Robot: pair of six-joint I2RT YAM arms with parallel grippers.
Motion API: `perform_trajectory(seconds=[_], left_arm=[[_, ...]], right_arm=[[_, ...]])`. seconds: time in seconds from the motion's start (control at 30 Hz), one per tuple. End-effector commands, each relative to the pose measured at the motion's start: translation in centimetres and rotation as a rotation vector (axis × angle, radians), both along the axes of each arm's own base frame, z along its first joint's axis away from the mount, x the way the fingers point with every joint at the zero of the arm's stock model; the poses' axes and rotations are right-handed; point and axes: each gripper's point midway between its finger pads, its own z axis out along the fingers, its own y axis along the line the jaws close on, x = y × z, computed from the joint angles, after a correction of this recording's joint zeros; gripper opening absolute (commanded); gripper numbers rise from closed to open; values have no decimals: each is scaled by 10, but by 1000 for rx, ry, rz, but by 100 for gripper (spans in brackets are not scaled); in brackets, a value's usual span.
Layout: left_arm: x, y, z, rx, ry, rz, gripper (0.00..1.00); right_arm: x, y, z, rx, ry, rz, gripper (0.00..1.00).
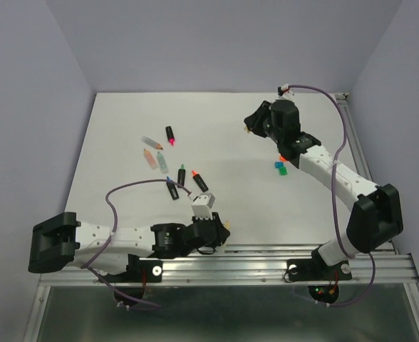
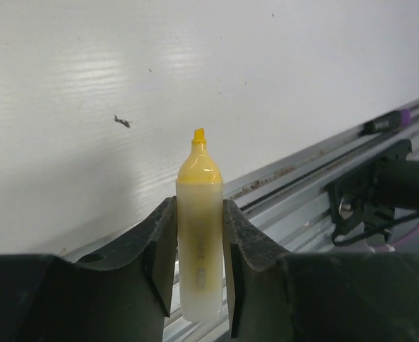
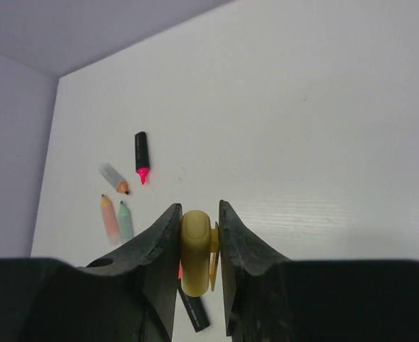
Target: Open the pen caps
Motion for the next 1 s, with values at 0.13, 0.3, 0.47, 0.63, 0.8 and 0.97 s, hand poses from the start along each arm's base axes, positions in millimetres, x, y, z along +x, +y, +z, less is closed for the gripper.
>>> perform_trajectory(seconds=[0.13, 0.3, 0.47, 0.63, 0.8, 0.97], left_arm=[[83, 40, 6, 269, 5, 343, 0], [134, 60, 8, 303, 15, 463, 0], [177, 87, 0, 387, 47, 565, 0], [219, 120, -4, 479, 75, 669, 0], [246, 132, -8, 484, 87, 662, 3], [263, 145, -19, 518, 109, 685, 13]], right_arm=[[0, -54, -77, -151, 174, -125, 1], [1, -94, -127, -247, 297, -216, 2], [2, -118, -179, -307, 426, -254, 4], [5, -123, -196, -324, 461, -255, 8], [6, -123, -206, -337, 481, -248, 18], [4, -128, -212, -359, 503, -266, 34]])
